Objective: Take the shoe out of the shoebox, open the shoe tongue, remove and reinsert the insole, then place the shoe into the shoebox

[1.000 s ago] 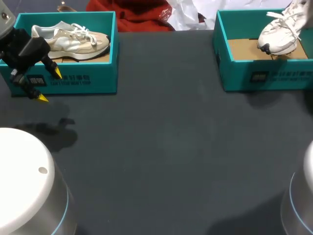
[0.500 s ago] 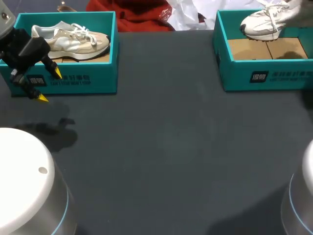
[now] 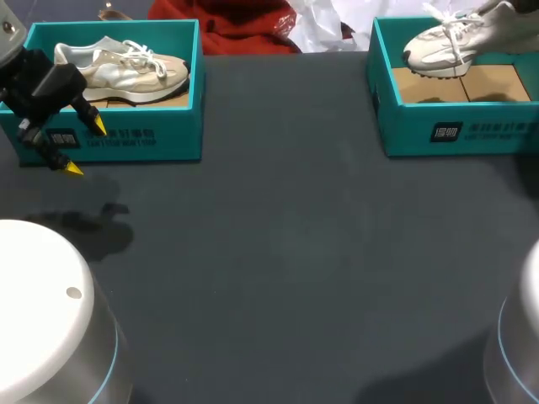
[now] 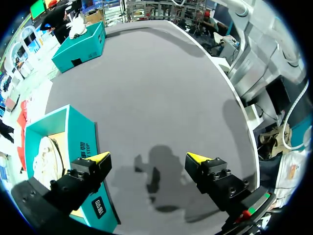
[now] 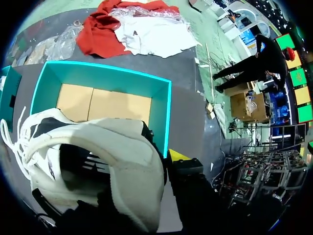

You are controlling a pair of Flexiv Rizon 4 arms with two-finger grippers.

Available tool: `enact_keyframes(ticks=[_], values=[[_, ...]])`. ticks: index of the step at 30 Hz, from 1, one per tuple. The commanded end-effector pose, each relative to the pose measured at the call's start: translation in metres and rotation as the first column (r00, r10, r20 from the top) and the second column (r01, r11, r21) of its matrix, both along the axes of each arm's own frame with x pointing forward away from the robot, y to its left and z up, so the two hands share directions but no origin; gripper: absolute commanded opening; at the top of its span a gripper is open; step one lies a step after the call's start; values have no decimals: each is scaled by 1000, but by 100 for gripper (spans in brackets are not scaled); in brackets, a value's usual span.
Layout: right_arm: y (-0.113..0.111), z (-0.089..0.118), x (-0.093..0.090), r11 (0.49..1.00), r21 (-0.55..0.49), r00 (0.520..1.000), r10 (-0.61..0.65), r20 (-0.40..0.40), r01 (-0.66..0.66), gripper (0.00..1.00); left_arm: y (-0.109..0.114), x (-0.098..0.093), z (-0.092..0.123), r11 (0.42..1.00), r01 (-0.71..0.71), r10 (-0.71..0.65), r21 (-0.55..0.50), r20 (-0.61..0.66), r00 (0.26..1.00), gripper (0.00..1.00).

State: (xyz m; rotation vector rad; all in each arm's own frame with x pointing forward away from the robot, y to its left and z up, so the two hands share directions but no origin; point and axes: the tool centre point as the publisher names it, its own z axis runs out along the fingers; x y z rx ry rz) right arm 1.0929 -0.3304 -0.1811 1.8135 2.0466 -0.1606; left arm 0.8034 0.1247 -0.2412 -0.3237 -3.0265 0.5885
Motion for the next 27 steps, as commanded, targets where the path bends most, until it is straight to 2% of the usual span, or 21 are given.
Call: enact_keyframes(ticks=[1,8,20,27], values=[[-11,-17,-10,999,35,999,-31,38,29,0,0,0,0,1000,1,-1,2,-1,1000,100],[-19,-35,-25,989,45,983,-143,114,139,0,0,0,0,1000,1,-1,2,-1,1000,100],[-19,-35,-25,989,45,983,-143,114,139,0,0,0,0,1000,1,-1,2,-1,1000,100],[-22,-63,-26,978,80,975,-202,97,195,0,0,0,0,1000,1,-1,2,-1,1000,100]])
